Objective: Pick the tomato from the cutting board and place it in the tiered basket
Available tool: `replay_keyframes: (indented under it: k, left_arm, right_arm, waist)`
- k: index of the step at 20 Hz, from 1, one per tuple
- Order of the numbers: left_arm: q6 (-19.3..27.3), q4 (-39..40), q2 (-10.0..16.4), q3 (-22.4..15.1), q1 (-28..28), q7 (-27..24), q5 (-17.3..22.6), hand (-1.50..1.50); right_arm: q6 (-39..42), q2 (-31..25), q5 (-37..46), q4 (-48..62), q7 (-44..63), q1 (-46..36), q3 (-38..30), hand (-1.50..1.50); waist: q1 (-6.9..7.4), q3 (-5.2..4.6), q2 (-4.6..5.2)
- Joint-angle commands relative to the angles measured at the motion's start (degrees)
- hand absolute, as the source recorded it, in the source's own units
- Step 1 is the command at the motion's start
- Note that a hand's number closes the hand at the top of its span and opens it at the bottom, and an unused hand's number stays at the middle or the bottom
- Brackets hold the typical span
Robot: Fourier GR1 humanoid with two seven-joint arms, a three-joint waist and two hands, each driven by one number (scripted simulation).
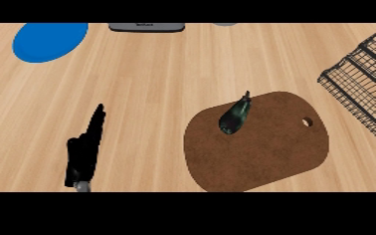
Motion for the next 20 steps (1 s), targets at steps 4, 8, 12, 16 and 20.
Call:
replay_keyframes:
  k: [4, 8, 12, 16, 20]
  left_arm:
    - [-1.1, 1.4, -0.3, -0.2, 0.8, -0.3, 0.0, 0.00]
    - [-1.7, 4.9, 1.3, 3.0, -3.9, 1.1, 0.9, 0.00]
    - [-1.5, 3.0, -0.5, 0.5, 0.8, -1.3, 0.3, 0.00]
    - [0.3, 0.6, -1.1, -0.7, 1.9, -0.2, -1.7, 0.00]
    - [0.8, 1.1, -2.7, -1.7, 4.0, -2.0, -2.0, 0.00]
  right_arm:
    - [-9.0, 6.4, 7.2, 13.2, -5.3, -5.1, 6.4, 1.50]
    - [-10.8, 8.0, 2.7, 20.1, -8.6, -9.2, 1.9, 1.50]
    - [-12.0, 12.5, -5.2, 21.6, -12.3, -9.7, -3.7, -1.50]
    - [-14.2, 14.0, -8.4, 21.6, -11.8, -13.9, -5.7, -1.50]
    - [-16.6, 13.5, -13.0, 24.0, -17.9, -14.7, -11.1, -1.50]
  waist:
    - [-0.09, -0.13, 0.15]
    - [-0.35, -0.12, 0.20]
    - [-0.59, -0.09, 0.07]
    - [-0.65, -0.12, -0.10]
    - [-0.86, -0.11, -0.08]
